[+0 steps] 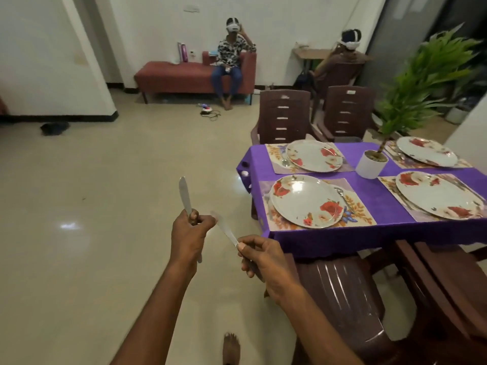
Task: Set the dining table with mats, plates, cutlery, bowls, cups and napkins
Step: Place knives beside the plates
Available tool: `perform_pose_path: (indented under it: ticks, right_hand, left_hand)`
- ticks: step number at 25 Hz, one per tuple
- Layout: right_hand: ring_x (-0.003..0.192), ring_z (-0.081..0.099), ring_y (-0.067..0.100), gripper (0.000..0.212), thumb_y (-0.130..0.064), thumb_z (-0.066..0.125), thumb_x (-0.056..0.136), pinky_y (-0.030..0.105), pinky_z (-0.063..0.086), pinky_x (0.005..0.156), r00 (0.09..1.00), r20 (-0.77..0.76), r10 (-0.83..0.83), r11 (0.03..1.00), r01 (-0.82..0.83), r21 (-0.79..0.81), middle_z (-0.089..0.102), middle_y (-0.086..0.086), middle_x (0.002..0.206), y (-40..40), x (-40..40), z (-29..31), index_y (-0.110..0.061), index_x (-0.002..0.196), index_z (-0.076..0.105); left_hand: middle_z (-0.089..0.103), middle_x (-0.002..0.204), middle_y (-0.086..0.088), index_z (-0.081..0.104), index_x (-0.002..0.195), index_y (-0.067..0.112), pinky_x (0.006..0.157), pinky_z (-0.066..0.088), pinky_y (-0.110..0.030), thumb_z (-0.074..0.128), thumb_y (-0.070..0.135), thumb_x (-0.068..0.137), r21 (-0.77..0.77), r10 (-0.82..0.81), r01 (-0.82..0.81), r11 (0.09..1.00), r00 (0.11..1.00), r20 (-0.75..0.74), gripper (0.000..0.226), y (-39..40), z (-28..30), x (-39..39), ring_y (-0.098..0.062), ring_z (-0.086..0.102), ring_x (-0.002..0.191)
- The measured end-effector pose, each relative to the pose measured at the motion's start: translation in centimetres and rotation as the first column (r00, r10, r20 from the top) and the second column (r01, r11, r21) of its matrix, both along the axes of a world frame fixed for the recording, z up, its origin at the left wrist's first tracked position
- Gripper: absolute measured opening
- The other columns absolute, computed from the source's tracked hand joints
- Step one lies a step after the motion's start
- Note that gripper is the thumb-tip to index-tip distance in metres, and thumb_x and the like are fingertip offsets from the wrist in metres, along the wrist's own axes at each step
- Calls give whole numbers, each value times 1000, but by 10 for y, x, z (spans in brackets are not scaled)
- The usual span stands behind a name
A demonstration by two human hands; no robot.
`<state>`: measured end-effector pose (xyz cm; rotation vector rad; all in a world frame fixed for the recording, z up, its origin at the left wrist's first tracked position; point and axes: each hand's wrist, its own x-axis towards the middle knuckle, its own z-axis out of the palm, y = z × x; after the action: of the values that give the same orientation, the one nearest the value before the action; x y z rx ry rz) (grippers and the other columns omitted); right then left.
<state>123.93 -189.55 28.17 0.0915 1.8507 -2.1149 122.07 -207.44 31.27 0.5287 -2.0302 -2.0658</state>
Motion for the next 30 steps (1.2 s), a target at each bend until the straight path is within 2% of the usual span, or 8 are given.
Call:
perform_pose_path:
  ticks: [6, 9, 13, 18, 21, 23, 27, 30]
  right_hand:
    - [62, 64, 18, 19, -13, 76, 89, 33, 52, 57, 991, -57, -125, 976, 133, 171, 67, 10, 86, 5, -148, -10, -23, 105, 77]
    - [62, 66, 14, 24, -14, 76, 87, 34, 55, 61, 967, -134, -216, 919, 247, 307, 70, -3, 82, 14, -201, -13, -31, 104, 78]
    - [83, 66, 4, 25, -29, 76, 87, 26, 55, 77, 888, -312, -338, 730, 457, 508, 73, -19, 95, 25, -263, -35, -34, 111, 77]
    - [92, 64, 2, 21, -29, 70, 93, 22, 52, 80, 767, -411, -493, 435, 626, 647, 72, -17, 104, 41, -311, -41, -33, 112, 76]
    - [92, 63, 4, 19, -28, 67, 94, 23, 49, 80, 699, -434, -568, 255, 651, 715, 72, -15, 103, 56, -320, -37, -33, 110, 76]
    - [93, 61, 5, 19, -25, 65, 95, 23, 47, 80, 664, -414, -623, 153, 622, 768, 71, -15, 103, 73, -323, -34, -30, 110, 76]
    - [84, 62, 9, 22, -7, 69, 90, 19, 46, 76, 590, -403, -700, 141, 667, 731, 73, -4, 98, 119, -337, -34, -17, 107, 78]
    - [81, 61, 13, 26, 0, 70, 87, 12, 44, 71, 535, -400, -744, 113, 691, 714, 71, -1, 97, 157, -343, -41, -14, 108, 77]
  left_hand:
    - [45, 73, -4, 44, 82, 16, 66, 39, -35, 76, 8, 79, -49, -48, 54, 997, 991, 123, 33, 5, -18, -176, -21, 41, 66]
    - [50, 72, -3, 44, 83, 16, 67, 40, -33, 77, 7, 79, -61, -126, 135, 989, 984, 129, 35, 16, -22, -243, -18, 43, 63]
    - [50, 67, -1, 44, 78, 16, 63, 39, -32, 77, 5, 80, -23, -314, 321, 947, 936, 162, 36, 43, -40, -334, -14, 41, 56]
    - [49, 62, -1, 53, 76, 11, 64, 43, -34, 82, 8, 78, -39, -604, 624, 781, 769, 209, 29, 94, -58, -422, -17, 50, 59]
    - [59, 66, -6, 57, 77, 9, 65, 48, -38, 84, 13, 76, -24, -751, 780, 626, 610, 253, 27, 130, -59, -456, -21, 57, 65]
    - [54, 58, 2, 51, 72, 14, 60, 44, -33, 84, 11, 75, -41, -814, 848, 528, 520, 261, 33, 160, -62, -470, -17, 51, 58]
    - [47, 49, 8, 46, 73, 16, 58, 43, -34, 82, 11, 75, -19, -897, 934, 356, 347, 272, 37, 219, -66, -493, -14, 45, 49]
    - [48, 56, 3, 43, 75, 17, 52, 41, -29, 81, 14, 77, -17, -913, 949, 314, 307, 269, 38, 245, -67, -511, -15, 47, 52]
